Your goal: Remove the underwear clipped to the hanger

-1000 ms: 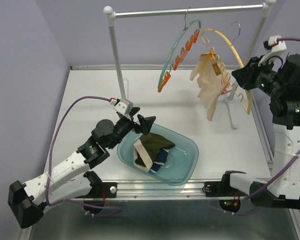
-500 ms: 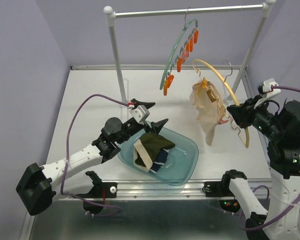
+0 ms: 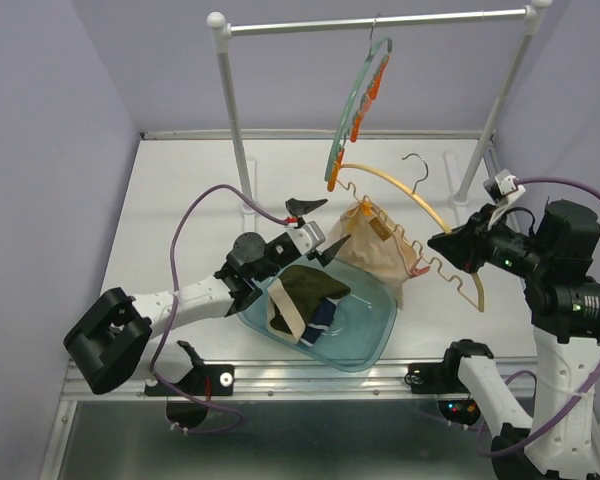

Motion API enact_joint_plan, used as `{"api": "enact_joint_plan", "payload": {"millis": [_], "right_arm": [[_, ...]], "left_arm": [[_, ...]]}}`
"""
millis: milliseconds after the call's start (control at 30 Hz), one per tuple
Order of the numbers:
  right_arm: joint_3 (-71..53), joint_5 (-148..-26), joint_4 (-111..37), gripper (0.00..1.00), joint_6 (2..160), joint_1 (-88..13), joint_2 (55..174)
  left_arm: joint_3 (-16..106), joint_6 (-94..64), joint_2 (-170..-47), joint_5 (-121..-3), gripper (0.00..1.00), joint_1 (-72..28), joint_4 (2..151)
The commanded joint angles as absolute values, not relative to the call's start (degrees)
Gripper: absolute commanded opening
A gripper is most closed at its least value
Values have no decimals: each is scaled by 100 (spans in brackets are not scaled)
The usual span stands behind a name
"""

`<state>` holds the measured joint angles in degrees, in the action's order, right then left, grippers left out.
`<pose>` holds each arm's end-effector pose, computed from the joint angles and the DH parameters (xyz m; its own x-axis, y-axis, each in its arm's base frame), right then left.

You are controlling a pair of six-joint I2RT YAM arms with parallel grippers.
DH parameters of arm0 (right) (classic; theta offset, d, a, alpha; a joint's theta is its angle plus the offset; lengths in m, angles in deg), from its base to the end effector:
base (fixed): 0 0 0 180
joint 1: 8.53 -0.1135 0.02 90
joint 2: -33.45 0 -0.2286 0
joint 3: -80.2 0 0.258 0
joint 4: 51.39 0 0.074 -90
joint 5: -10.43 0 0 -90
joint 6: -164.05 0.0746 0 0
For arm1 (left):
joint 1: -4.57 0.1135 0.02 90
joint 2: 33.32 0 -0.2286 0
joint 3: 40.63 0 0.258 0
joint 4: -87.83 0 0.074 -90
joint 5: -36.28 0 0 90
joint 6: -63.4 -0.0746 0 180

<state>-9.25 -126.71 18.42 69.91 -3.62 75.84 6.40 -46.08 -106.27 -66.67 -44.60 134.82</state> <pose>0.1461 0.0423 0.4082 -0.3399 -0.0201 -0.9403 -0.6415 0.7360 0.2161 0.1978 -0.2545 0.2720 0.5131 -0.0967 -0.8529 0.7457 0.5423 0.3871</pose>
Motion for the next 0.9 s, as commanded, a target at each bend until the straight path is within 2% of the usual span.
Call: {"api": "enact_joint_plan", "payload": {"millis": [0,600,867], "right_arm": [[-831,-13345,1655,0,6930,-325,7590],[-822,-13750,1488,1,7009,-325,7915],[-752,-13706,1357,1,7229,-325,7906]], "left_arm": [[982,-5103,-10724,-6673,98,-4500,14109],[1439,-5165,-11401,-6972,85,-4579,13740],[1281,-5244,-11226,-6480,87,-4729,13722]]}}
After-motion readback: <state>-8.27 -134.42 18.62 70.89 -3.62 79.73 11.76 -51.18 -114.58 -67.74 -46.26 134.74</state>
